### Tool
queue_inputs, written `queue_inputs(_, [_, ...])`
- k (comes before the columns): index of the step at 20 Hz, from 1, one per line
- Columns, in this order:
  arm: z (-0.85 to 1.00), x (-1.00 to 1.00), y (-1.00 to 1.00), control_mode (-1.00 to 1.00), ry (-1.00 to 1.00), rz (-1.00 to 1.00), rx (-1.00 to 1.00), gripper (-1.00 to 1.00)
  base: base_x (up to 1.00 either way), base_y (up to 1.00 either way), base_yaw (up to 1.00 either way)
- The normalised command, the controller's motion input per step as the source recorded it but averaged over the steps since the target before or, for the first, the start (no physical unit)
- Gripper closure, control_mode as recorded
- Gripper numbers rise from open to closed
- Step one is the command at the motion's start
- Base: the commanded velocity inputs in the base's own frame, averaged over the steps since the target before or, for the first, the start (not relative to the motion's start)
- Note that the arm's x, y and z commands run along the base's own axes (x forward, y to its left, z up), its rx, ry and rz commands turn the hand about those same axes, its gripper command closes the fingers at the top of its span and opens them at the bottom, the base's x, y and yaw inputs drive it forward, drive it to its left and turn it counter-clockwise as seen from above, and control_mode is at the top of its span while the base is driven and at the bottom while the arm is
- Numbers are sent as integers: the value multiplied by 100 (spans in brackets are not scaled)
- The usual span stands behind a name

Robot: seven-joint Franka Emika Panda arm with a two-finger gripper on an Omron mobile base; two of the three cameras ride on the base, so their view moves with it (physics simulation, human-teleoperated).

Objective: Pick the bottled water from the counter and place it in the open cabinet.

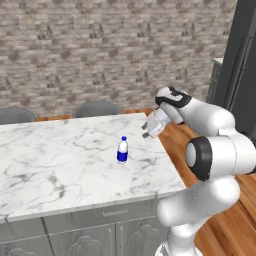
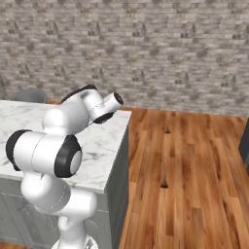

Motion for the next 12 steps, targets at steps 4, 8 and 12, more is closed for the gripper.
queue_inputs(4, [-17, 0, 2, -100, -11, 0, 10, -100, 0, 0, 0])
queue_inputs(8, [-13, 0, 0, -100, -8, 2, 10, -100, 0, 0, 0])
queue_inputs(12, [-9, 0, 0, -100, -6, 5, 10, -100, 0, 0, 0])
